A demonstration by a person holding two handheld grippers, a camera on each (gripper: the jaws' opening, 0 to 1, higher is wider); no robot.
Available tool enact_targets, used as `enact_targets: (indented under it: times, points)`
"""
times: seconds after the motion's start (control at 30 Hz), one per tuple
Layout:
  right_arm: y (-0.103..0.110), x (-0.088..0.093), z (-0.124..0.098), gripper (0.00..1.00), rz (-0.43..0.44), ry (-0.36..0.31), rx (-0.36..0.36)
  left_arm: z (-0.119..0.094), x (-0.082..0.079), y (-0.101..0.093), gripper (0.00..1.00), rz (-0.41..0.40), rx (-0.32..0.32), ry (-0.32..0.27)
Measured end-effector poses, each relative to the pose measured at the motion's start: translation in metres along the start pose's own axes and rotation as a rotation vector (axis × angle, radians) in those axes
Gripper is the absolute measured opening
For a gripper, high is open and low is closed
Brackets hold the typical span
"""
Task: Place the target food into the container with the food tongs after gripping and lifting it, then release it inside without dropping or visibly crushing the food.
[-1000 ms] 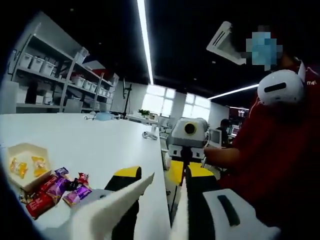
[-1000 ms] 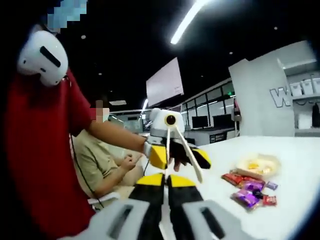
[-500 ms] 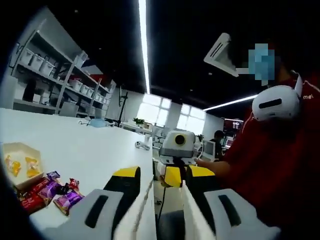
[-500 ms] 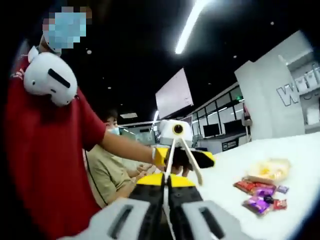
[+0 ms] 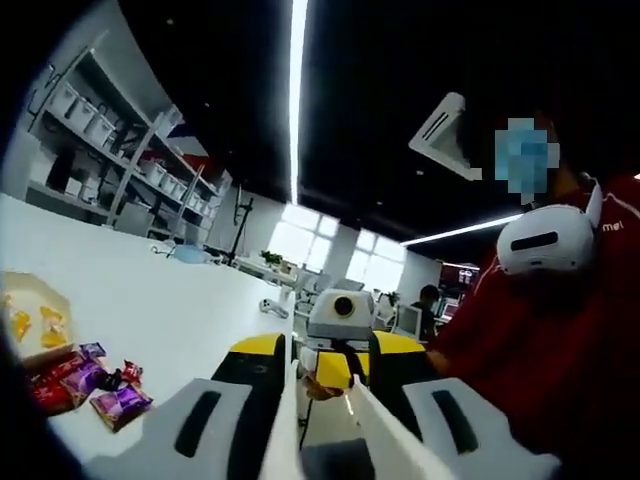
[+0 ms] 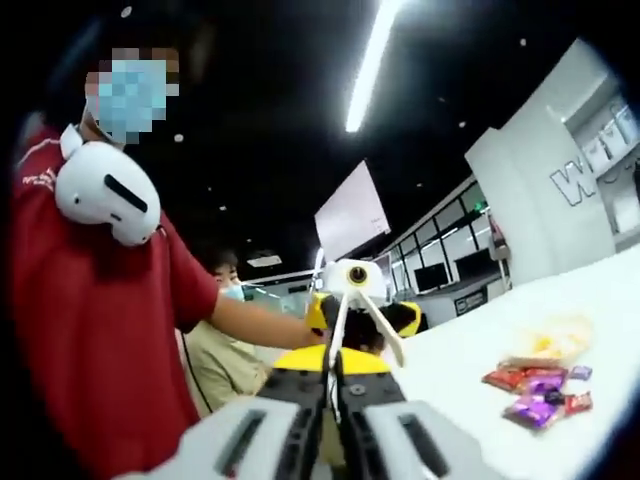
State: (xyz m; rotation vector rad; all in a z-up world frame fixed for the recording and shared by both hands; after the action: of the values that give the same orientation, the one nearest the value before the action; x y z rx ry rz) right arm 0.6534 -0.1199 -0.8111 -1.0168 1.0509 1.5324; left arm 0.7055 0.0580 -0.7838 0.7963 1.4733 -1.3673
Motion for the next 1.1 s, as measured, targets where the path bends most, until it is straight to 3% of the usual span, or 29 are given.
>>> enact_targets:
  times: [0.23, 0.6, 0.67, 0.73, 0.83, 1.1]
  points:
    - [-0.0046, -0.0019, 0.0018, 0.0, -0.002, 0.028, 0.041, -0.0011, -0.0016, 0.003, 0.29, 0.02, -0.027, -0.012]
    - [-0.0058, 0.0039, 0.0078, 0.0, -0.02, 0.088, 0.045, 0.0017, 0.0027, 0.0029, 0.29, 0.044, -0.034, 0.01]
    - [-0.0059, 0.0011, 0.007, 0.0, -0.021, 0.058, 0.035, 0.0015, 0.0021, 0.0025, 0.3, 0.035, -0.035, 0.006]
    - [-0.0051, -0.0016, 0.0056, 0.0, -0.082, 0.06, 0.031, 0.0015, 0.0016, 0.0016, 0.3, 0.04, -0.034, 0.004]
    - [-0.003, -0.0012, 0.0047, 0.0, -0.02, 0.023, 0.011, 0.0019, 0.0007, -0.0014, 0.31, 0.049, -0.021, 0.007]
    - [-0.0024, -0.0031, 0.0009, 0.0, 0.007, -0.094, -0.008, 0.0048, -0.0022, -0.0064, 0.34, 0.042, -0.005, 0.006]
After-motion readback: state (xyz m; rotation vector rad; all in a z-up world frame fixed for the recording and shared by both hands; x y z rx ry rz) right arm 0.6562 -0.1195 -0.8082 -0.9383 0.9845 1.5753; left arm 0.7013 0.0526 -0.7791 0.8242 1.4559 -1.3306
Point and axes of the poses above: the point that each gripper's makers call its tool centre point, and the gripper's own axes: z roughly forward along the fingers, y roughly to its left, x roughly out of its underside, the point moved 10 cm from there along -z, roughly backward along the fingers, and after that the axes turned 15 degrees about -x, right-handed, at the moved point
